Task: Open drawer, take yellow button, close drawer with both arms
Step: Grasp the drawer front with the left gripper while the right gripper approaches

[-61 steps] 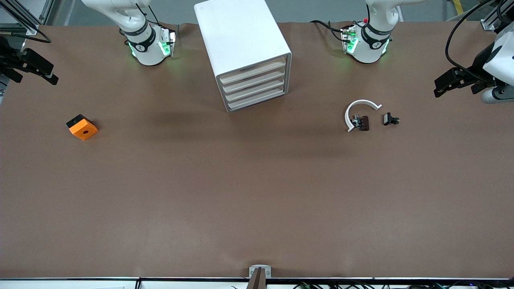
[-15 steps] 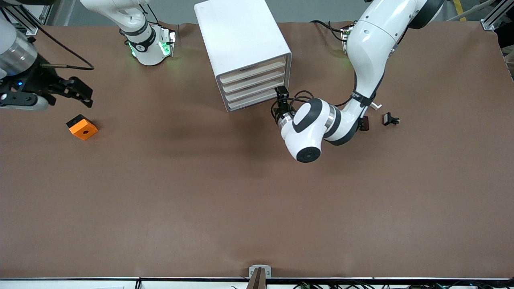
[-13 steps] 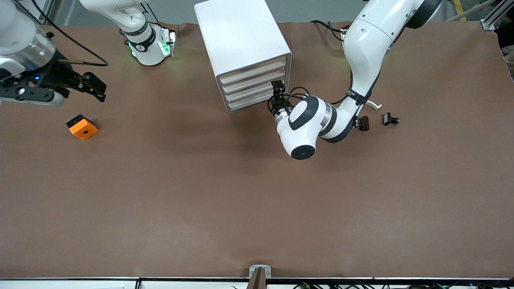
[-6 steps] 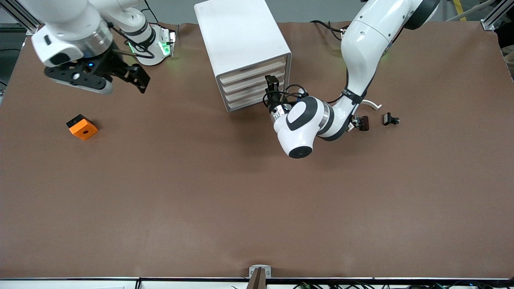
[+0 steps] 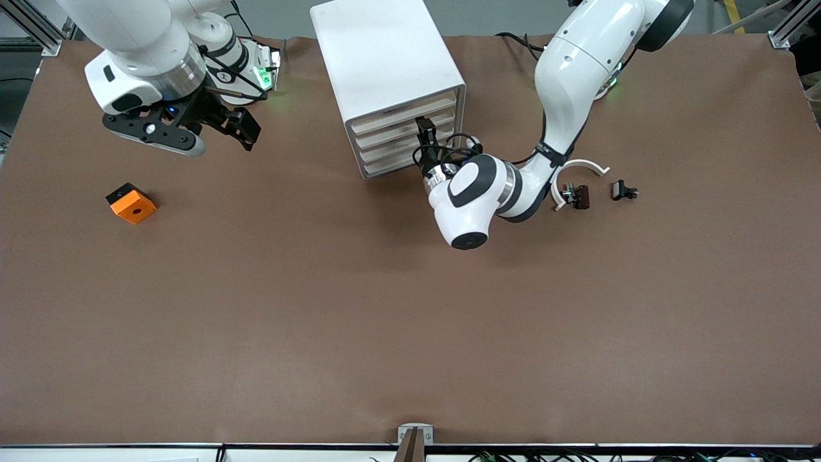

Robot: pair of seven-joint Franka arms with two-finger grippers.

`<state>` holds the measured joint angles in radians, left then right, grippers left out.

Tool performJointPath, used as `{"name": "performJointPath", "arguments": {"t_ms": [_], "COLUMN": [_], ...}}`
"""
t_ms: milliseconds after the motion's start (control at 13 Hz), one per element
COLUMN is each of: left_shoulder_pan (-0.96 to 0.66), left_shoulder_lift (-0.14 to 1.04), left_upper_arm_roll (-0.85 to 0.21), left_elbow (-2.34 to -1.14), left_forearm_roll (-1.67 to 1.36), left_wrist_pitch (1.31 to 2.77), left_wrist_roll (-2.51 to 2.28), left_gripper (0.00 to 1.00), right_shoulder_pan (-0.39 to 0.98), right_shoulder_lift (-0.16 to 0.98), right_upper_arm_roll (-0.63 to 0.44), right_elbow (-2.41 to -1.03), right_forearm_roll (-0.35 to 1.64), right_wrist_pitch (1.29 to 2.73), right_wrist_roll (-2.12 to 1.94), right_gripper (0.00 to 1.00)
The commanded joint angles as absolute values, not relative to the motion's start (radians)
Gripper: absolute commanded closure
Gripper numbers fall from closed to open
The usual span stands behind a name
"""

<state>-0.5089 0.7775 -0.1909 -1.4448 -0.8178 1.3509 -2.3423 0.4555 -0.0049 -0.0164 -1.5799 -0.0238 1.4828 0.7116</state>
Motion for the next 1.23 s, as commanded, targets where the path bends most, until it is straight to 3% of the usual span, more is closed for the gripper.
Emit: {"name": "performJointPath", "arguments": {"t_ms": [0,769,1077,1154], "left_shoulder_pan": [-0.503,-0.528,-0.557,-0.558], "left_shoulder_lift": [0.787,0.790,0.792,0.795], "left_upper_arm_roll": [-0.184,-0.186,-0.186,-0.186], "left_elbow": [-1.433,-1.430,-1.433,-1.434], "left_forearm_roll": [-0.841,-0.856,-0.856,-0.856], "left_wrist_pitch": [1.335,1.262,1.262,1.264], "left_wrist_roll": [-2.364,-2.368,-2.358,-2.356], "left_gripper": [0.50,0.50,0.61,0.68], "right_shoulder_pan": [0.448,0.439,0.446,0.448], "right_shoulder_lift": [0.015,0.074,0.094,0.104], "right_upper_arm_roll": [-0.015,-0.020,-0.018,-0.017], "right_elbow": [-1.562,-1.554,-1.552,-1.549], "right_forearm_roll": [-0.008,0.078,0.145,0.169], "right_wrist_pitch": [1.479,1.500,1.517,1.522], "right_wrist_roll": [0.721,0.729,0.783,0.837], "right_gripper": [0.00,0.00,0.00,0.00]}}
